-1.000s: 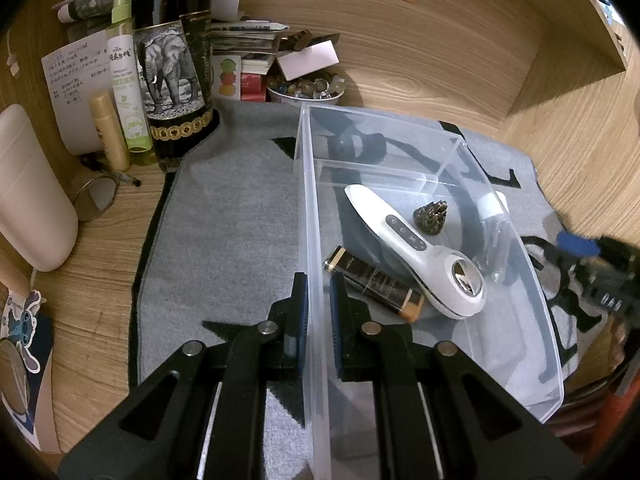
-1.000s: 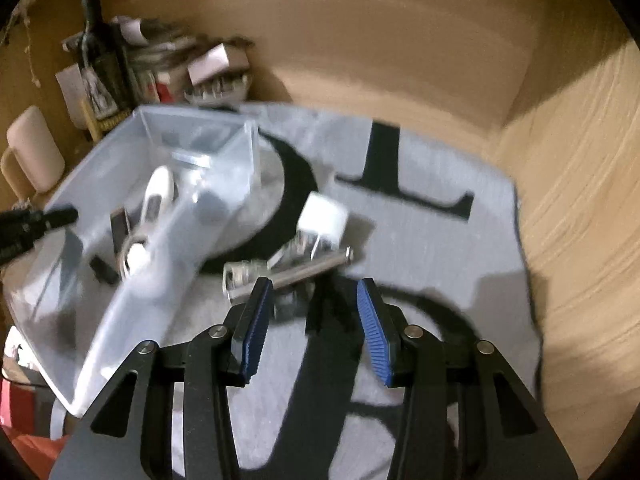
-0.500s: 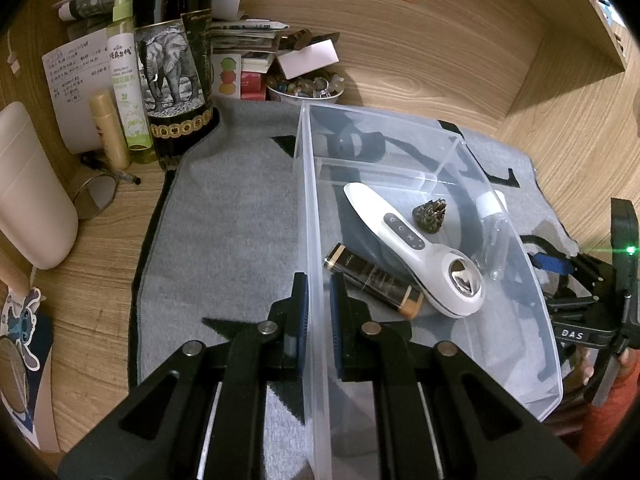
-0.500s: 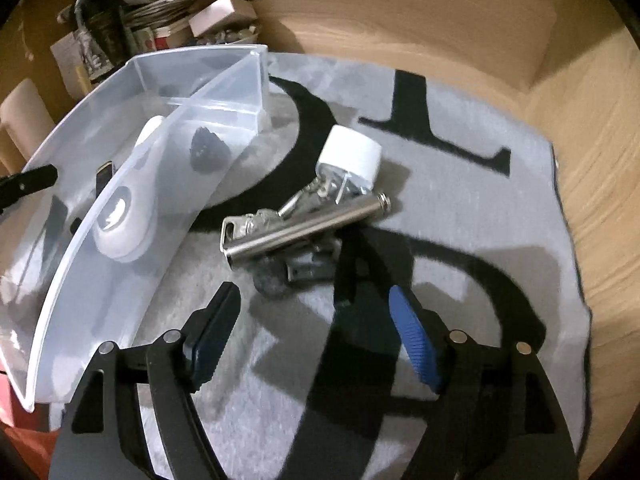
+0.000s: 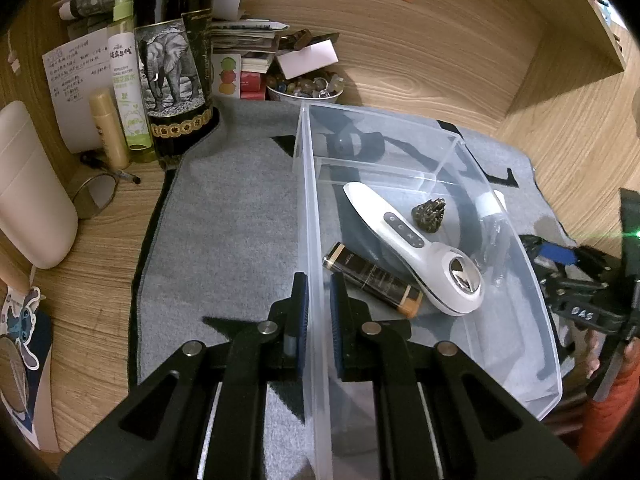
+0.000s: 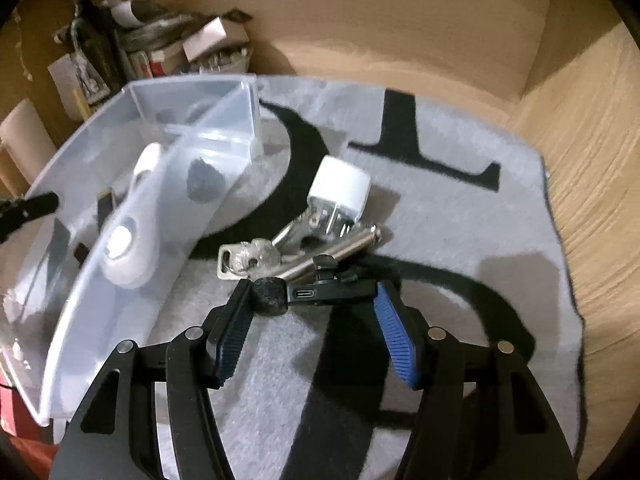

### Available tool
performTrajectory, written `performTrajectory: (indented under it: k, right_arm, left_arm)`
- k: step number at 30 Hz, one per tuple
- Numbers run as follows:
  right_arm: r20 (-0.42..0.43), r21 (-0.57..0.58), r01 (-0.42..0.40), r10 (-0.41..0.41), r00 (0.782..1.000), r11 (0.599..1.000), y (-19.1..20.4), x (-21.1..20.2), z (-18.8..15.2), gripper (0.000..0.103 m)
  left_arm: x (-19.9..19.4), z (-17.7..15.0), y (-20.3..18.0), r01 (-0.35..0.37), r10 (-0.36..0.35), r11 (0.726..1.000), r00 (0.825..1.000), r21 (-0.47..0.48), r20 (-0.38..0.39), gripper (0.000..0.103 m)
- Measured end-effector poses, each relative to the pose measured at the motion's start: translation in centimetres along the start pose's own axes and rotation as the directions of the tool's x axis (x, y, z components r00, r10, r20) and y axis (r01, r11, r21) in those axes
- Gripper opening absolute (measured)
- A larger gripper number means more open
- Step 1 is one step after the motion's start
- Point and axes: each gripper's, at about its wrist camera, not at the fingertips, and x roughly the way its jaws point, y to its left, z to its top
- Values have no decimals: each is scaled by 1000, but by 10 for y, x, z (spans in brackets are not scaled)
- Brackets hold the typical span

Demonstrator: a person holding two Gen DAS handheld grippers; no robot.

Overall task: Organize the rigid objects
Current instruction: 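Move the right tool toward the metal tool with the white cap, then grasp the metal tool with the right tool and release it into the box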

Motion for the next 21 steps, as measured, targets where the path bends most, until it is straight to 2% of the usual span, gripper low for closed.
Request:
performTrajectory:
  k: [7, 13, 21]
  right_arm:
    - [106, -27, -10, 13, 994, 1000, 9, -33, 15, 58]
    - [185, -60, -56, 66, 981, 997, 28, -52, 29, 58]
    - [185, -142, -130, 156, 970, 981, 71, -42, 43, 58]
  left_arm:
    - [-2, 0, 0, 4, -4, 1000, 1000, -2, 1, 10]
    - [-3, -1, 1, 11, -11, 1000, 1000, -6, 4, 10]
    - [-5, -1, 1, 14, -14, 1000, 1000, 5, 12, 10]
